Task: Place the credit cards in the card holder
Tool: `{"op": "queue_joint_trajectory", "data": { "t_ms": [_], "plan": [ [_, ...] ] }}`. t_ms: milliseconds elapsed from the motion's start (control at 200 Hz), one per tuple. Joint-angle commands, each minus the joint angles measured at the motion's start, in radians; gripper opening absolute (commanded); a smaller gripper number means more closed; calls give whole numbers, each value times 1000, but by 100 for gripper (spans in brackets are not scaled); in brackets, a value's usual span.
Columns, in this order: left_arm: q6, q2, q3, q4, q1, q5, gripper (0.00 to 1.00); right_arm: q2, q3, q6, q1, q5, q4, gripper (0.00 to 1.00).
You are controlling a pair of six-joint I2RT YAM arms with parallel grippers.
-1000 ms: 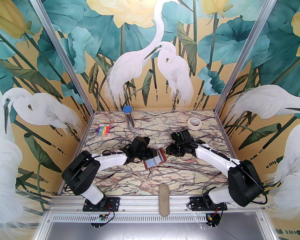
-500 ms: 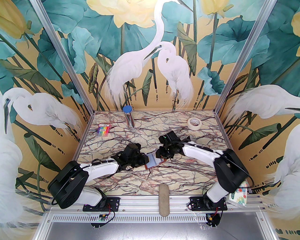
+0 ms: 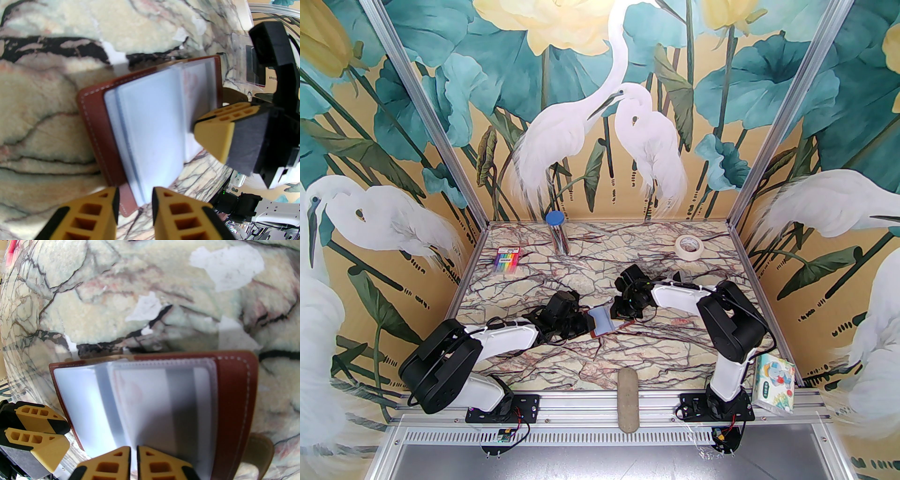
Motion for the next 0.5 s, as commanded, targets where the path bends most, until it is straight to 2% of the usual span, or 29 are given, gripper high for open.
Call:
{"op": "queue_joint_trajectory", "data": {
  "t_ms": [0,305,495],
  "plan": [
    [-6,3,5,10,6,3,31,11,2,-29,0,79,-39,14],
    [19,-45,39,-61,7,-20,31,-22,-5,-9,-3,38,-5,14],
    [30,-80,56,-95,17,-24,31,-105,37,-5,-2,37,-53,21]
  ]
}}
